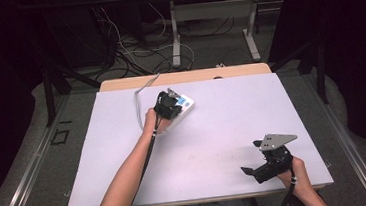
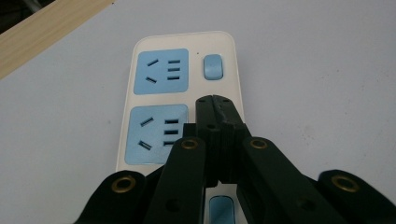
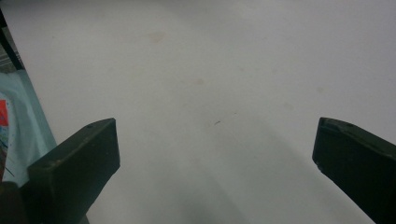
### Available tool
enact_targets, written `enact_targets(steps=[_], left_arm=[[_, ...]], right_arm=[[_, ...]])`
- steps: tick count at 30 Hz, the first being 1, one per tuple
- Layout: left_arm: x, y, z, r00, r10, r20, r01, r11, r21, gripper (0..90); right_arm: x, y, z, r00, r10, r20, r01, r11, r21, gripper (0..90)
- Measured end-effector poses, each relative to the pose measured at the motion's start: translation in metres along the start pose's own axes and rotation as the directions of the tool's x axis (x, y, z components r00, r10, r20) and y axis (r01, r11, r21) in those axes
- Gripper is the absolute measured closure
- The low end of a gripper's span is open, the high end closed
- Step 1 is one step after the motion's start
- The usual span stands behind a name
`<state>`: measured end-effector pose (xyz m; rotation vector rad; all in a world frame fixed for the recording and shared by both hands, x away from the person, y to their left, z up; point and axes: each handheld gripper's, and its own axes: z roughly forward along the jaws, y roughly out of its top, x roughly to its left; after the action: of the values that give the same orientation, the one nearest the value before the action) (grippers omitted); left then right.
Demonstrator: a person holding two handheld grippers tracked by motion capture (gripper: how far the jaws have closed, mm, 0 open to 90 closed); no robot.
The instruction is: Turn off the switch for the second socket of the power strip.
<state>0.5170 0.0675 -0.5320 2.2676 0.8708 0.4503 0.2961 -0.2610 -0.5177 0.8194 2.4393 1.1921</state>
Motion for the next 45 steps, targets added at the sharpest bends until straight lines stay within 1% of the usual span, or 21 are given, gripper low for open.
enact_targets(steps=[15,20,24,25,28,32,34,35,38,40,41,42,44,45], left_arm=[[0.0006,-0.0003,-0.0002,1.0000,-0.008,0.002,0.008,1.0000,-0.001,90.0],[-0.0003,0.0003,0.0000,1.0000,-0.001,-0.002,0.001,1.0000,0.000,90.0],[0.0020,-0.0009,-0.0003,0.9998,-0.015,0.012,0.015,0.9999,-0.006,90.0],[0.0018,-0.0008,-0.0003,0.9998,-0.014,0.012,0.014,0.9999,-0.005,90.0],[0.0003,-0.0001,-0.0002,1.0000,-0.004,-0.001,0.004,1.0000,-0.002,90.0],[-0.0001,0.0002,-0.0001,1.0000,-0.001,-0.001,0.001,1.0000,-0.001,90.0],[0.0002,0.0001,-0.0002,1.0000,-0.004,-0.001,0.004,1.0000,-0.001,90.0],[0.0011,0.0001,-0.0006,1.0000,-0.005,0.006,0.005,1.0000,0.002,90.0],[0.0037,-0.0010,-0.0006,0.9993,-0.031,0.024,0.031,0.9995,-0.007,90.0],[0.0049,-0.0015,-0.0007,0.9985,-0.043,0.034,0.043,0.9990,-0.010,90.0],[0.0046,-0.0013,-0.0009,0.9987,-0.040,0.030,0.041,0.9992,-0.007,90.0],[0.0042,-0.0010,-0.0008,0.9991,-0.036,0.025,0.036,0.9993,-0.007,90.0],[0.0035,-0.0008,-0.0008,0.9993,-0.032,0.019,0.032,0.9995,-0.006,90.0],[0.0030,-0.0004,-0.0009,0.9994,-0.030,0.015,0.030,0.9995,-0.004,90.0]], right_arm=[[-0.0002,0.0000,-0.0001,1.0000,-0.003,0.002,0.003,1.000,-0.002,0.1],[0.0002,-0.0002,-0.0001,1.0000,0.004,-0.002,-0.004,1.000,-0.001,0.1],[0.0009,-0.0002,-0.0004,1.0000,0.006,0.007,-0.006,1.000,-0.004,0.1],[0.0005,-0.0003,-0.0003,1.0000,0.006,0.000,-0.006,1.000,-0.003,0.1],[0.0002,-0.0002,-0.0004,1.0000,0.001,0.001,-0.001,1.000,-0.002,0.1],[0.0002,-0.0002,-0.0007,1.0000,0.001,0.004,-0.001,1.000,-0.001,0.1],[0.0005,-0.0002,-0.0003,1.0000,0.005,0.000,-0.005,1.000,-0.003,0.1],[0.0008,-0.0003,-0.0004,0.9999,0.005,0.009,-0.005,1.000,-0.004,0.1],[0.0006,-0.0001,-0.0012,1.0000,0.005,0.004,-0.005,1.000,0.003,0.1],[0.0004,-0.0005,-0.0006,1.0000,0.006,0.000,-0.006,1.000,-0.005,0.1],[0.0001,-0.0002,-0.0015,1.0000,0.005,-0.007,-0.005,1.000,0.005,0.1],[0.0001,-0.0002,-0.0015,1.0000,0.005,-0.007,-0.005,1.000,0.005,0.1],[0.0003,-0.0005,-0.0007,1.0000,0.005,0.002,-0.005,1.000,-0.004,0.1],[0.0001,-0.0005,-0.0007,1.0000,0.005,-0.004,-0.005,1.000,-0.005,0.1]])
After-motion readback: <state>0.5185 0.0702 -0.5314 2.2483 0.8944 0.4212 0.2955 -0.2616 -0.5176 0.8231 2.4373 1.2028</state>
